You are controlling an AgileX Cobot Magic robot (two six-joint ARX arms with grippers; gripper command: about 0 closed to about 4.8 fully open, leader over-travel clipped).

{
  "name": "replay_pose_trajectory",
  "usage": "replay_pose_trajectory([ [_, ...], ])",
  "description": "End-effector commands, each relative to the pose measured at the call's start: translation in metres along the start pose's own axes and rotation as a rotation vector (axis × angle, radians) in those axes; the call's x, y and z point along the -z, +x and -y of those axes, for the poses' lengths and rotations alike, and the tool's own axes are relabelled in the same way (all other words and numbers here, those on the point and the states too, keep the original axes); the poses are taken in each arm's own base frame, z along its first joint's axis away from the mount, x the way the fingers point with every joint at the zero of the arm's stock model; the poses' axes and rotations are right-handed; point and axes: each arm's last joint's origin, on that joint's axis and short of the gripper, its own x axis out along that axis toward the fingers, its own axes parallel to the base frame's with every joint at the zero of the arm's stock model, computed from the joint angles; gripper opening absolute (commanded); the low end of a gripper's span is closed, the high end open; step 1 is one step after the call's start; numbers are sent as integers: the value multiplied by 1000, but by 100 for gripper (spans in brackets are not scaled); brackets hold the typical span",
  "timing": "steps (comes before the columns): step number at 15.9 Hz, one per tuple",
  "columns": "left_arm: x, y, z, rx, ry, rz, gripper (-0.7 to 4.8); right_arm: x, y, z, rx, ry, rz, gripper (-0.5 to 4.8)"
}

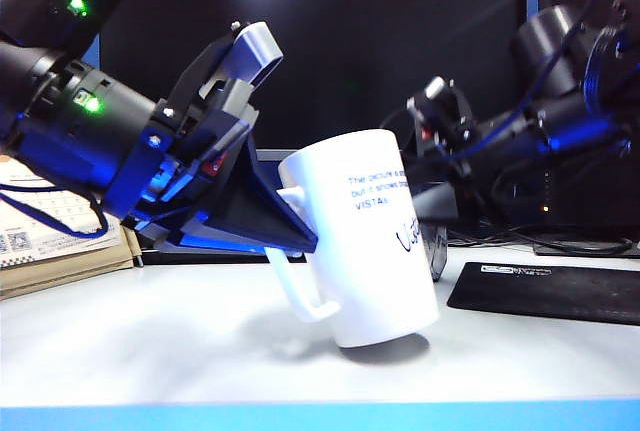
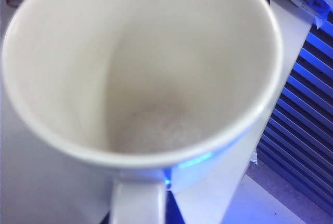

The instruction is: Swap the positions of the transparent plastic cup and the white ceramic cup.

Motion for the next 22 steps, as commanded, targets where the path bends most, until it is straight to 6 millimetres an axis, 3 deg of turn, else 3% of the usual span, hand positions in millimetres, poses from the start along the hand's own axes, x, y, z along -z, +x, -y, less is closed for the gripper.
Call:
replay_pose_trajectory([
  [1, 4, 0, -1, -14, -11, -30, -6, -1, 6, 5, 6, 8, 18, 212],
  [6, 4, 0, -1, -14, -12, -31, -6, -13, 22, 12, -4, 18, 28, 191],
  [8, 4, 0, -1, -15, -11, -30, -6, -20, 24, 12, -11, 6, 41, 42],
  [9, 4, 0, -1, -15, -11, -30, -6, -22, 25, 11, -12, 4, 44, 30],
  [15, 4, 0, -1, -16, -13, -35, -6, -15, 29, 15, 2, 50, -1, 19],
  [22, 4, 0, -1, -16, -9, -37, -6, 6, 43, 14, -107, 117, -142, -1],
])
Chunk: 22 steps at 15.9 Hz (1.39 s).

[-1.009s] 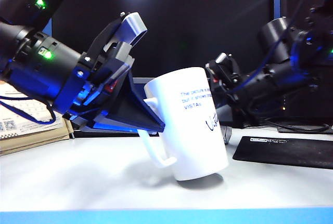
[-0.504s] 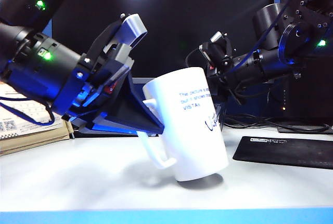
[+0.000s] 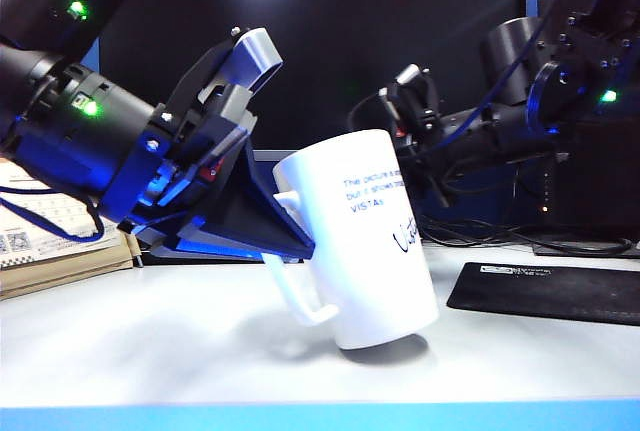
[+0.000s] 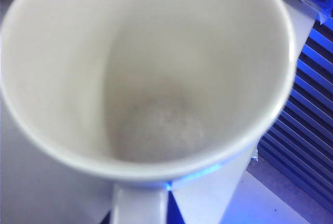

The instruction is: Swap the positions of the transparent plastic cup and the white ceramic cup.

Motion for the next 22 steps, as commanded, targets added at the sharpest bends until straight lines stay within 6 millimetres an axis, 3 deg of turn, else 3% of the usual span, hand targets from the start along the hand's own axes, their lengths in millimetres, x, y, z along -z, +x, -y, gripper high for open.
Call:
replay_pose_trajectory([
  [1, 3, 0, -1, -10, -4, -23, -6, 34, 8, 3, -15, 191, -198, -1],
  [4, 3, 0, -1, -11, 10, -24, -6, 32, 16, -5, -87, 206, -255, -1],
  [11, 4, 0, -1, -11, 8, -31, -6, -14, 32, -21, -140, 155, -230, -2],
  [18, 4, 0, -1, -12, 8, -31, -6, -27, 35, -25, -148, 139, -219, -2],
  [22, 4, 0, -1, -12, 7, -31, -6, -42, 42, -39, -190, 110, -218, -2],
])
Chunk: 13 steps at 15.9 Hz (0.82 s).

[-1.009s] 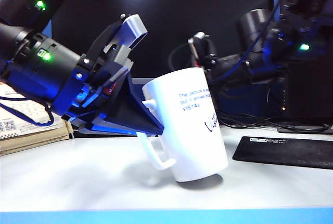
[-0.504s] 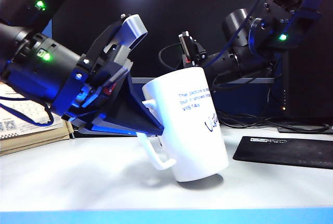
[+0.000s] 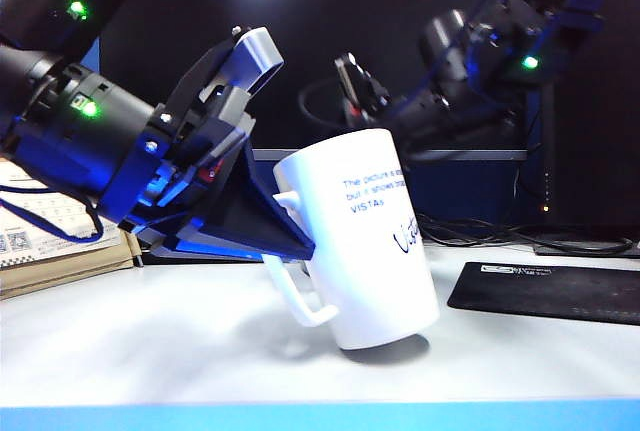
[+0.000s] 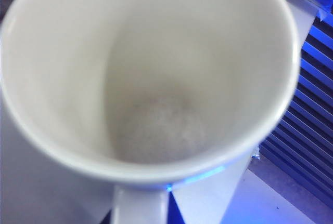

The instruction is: Swap the positions of the transparent plastic cup and the white ceramic cup.

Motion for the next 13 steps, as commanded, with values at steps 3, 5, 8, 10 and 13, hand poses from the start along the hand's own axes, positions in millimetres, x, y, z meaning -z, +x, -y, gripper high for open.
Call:
replay_pose_trajectory([
  [3, 3, 0, -1, -12, -8, -28, -6, -13, 10, -21, -55, -61, -10, -2],
  [5, 3, 0, -1, -12, -9, -28, -6, -15, 18, -30, -91, -83, -26, -2],
  [8, 3, 0, -1, -11, -11, -28, -6, -12, 26, -36, -115, -109, -44, -2],
  [10, 3, 0, -1, -11, -11, -28, -6, -12, 28, -39, -129, -113, -51, -2],
  [13, 3, 0, -1, -11, -11, -27, -6, -24, 31, -45, -212, -134, -73, -2],
])
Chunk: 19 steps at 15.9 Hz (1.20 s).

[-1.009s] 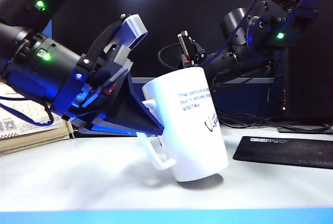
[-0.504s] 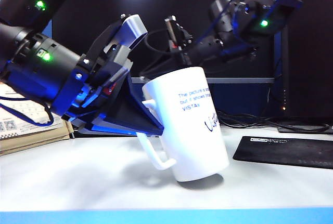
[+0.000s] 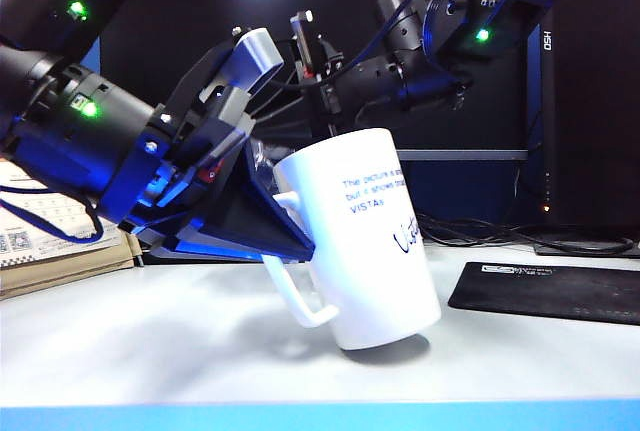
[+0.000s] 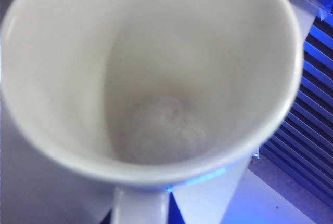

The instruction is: Swap the positions of the transparent plastic cup and the white ceramic cup.

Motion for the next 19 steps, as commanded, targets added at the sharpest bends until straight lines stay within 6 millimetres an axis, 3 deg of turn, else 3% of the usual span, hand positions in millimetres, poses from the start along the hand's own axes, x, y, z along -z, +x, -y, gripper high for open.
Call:
replay_pose_trajectory([
  [1, 3, 0, -1, -11, -11, -26, -6, -31, 6, -9, -105, -67, 7, -2],
  [4, 3, 0, -1, -12, -18, -27, -6, -48, 19, -16, -151, -162, 3, -2],
  [6, 4, 0, -1, -13, -19, -30, -6, -46, 27, -22, -165, -395, 13, -2],
  [10, 4, 0, -1, -24, -17, -30, -6, -42, 39, -27, -93, -566, 42, -1],
  [17, 4, 0, -1, -27, 0, -31, -6, -18, 84, -36, -192, -645, 0, -1],
  [19, 5, 0, -1, -24, -3, -38, -6, -18, 86, -34, -191, -661, 16, -1],
])
